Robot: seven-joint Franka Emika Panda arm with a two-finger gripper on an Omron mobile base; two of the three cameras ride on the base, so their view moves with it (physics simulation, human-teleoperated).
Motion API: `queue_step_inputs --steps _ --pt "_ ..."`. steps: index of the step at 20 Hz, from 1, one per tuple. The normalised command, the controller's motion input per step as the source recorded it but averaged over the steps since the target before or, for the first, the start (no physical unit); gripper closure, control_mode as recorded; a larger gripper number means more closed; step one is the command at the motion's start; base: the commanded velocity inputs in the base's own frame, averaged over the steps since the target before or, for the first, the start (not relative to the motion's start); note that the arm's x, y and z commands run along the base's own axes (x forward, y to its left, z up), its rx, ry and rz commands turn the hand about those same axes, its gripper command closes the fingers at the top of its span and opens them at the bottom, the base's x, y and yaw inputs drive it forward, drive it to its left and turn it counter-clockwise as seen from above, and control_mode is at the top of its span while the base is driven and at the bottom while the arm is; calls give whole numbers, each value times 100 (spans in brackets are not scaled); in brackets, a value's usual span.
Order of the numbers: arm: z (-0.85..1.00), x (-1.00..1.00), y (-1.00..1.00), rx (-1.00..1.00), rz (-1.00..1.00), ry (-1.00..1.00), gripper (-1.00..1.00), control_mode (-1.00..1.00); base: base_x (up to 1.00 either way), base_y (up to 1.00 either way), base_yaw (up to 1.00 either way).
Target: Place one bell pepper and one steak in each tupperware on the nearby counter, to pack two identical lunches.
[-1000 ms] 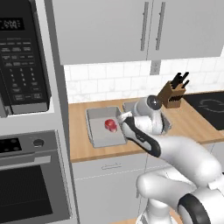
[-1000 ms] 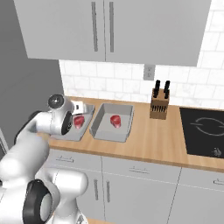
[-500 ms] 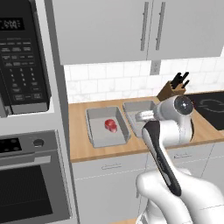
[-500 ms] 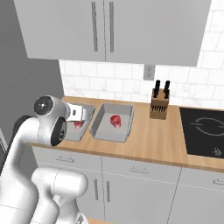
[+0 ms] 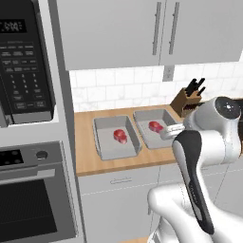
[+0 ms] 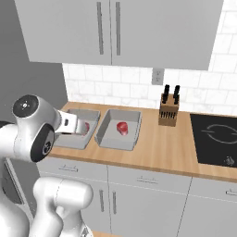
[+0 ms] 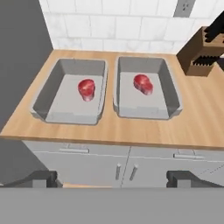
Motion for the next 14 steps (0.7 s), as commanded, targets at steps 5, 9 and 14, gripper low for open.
queue_step_inputs --steps 5,9,14 --pt "-20 -80 0 -3 0 0 -100 100 -20 0 0" --pt "0 0 0 0 0 0 -100 100 -100 1 1" --pt "0 0 0 0 0 0 -100 100 -100 15 16"
